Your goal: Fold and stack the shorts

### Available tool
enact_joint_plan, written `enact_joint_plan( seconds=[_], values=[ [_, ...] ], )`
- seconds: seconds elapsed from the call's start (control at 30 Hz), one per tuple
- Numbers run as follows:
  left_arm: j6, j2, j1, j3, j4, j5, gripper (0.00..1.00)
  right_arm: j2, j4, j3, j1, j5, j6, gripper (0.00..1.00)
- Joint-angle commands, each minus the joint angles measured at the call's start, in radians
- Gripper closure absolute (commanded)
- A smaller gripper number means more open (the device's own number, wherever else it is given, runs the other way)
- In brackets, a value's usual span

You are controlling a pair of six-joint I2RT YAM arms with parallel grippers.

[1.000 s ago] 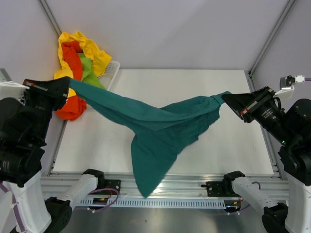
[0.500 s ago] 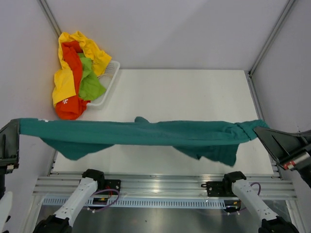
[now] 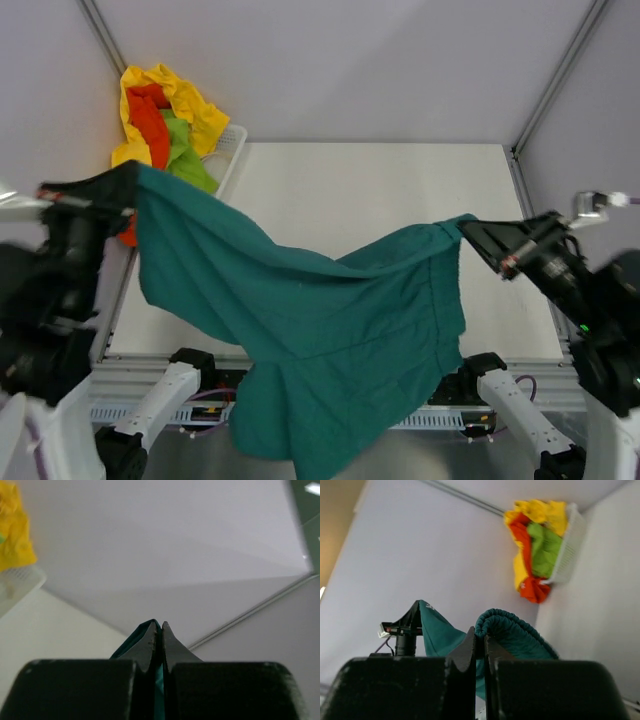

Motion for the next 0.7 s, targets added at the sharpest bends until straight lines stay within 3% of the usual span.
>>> enact_joint_plan(
  seconds=[0.0,0.2,0.33,0.47,0.67],
  values=[
    [0.004,0.061,0.008,-0.306,0.178,0.005,1.00,0.017,0.175,-0.255,0.017,0.057,-0.002,1.00],
    [-0.044,0.081,0.006,-0.759,0.431,-0.004,1.00,0.028,0.333,-0.549,-0.005,0.134,-0.002,1.00],
    [-0.076,0.116,0.006,-0.929,0.554,-0.053,1.00,0.055,0.409,-0.681,-0.033,0.201,-0.031,1.00],
    [-0.137,0.196,0.006,-1.066,0.706,-0.101,1.00,0.141,0.567,-0.783,-0.085,0.209,-0.068,1.00],
    [-0.168,0.372,0.006,-1.082,0.841,-0.142,1.00,0.360,0.713,-0.743,-0.159,0.174,-0.112,1.00]
  ],
)
